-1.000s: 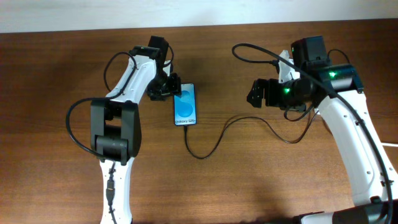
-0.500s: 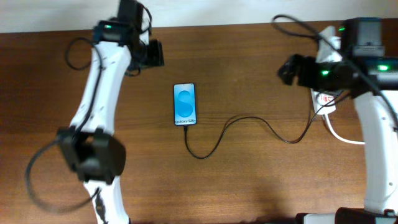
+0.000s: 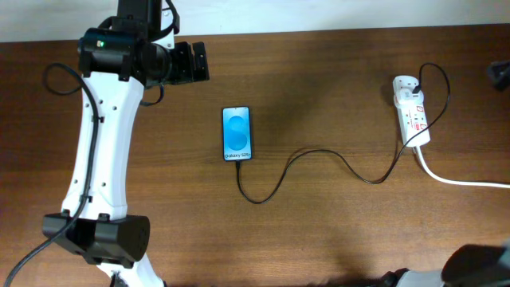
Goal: Plug charger to phone and switch on socket
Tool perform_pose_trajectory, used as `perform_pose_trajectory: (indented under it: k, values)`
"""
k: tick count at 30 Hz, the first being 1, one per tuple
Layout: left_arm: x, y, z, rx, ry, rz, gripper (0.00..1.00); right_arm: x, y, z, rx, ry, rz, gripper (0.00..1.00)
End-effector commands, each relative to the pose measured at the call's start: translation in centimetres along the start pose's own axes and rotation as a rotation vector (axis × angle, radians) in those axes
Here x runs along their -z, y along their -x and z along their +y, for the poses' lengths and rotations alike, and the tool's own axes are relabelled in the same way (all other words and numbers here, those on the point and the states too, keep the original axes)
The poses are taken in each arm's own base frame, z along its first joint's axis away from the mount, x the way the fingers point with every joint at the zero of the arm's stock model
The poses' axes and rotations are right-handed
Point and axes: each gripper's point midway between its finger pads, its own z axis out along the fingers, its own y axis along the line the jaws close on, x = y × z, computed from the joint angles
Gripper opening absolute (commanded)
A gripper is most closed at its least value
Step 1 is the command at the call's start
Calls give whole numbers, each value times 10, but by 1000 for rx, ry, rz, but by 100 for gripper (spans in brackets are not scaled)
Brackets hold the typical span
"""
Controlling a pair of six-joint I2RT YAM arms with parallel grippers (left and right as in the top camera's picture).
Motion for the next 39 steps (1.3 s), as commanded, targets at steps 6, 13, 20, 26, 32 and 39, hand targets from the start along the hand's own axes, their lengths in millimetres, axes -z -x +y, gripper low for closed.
perform_pose_trajectory:
  k: [6, 13, 20, 26, 32, 39]
  values:
    - [1, 0, 2, -10, 11, -4, 99, -66, 6, -77, -65, -154, 67, 99]
    - [1, 0, 2, -10, 11, -4, 99, -130, -12, -117, -113, -179, 158, 99]
    - [1, 0, 2, -10, 11, -4, 99, -186, -49, -135, -137, -184, 281, 99]
    - [1, 0, 2, -10, 11, -4, 99, -214, -70, -135, -89, -225, 343, 99]
    - [1, 0, 2, -10, 11, -4, 99, -237, -89, -135, -48, -277, 389, 99]
    - [1, 0, 2, -10, 11, -4, 99, -253, -109, -144, -48, -304, 437, 100]
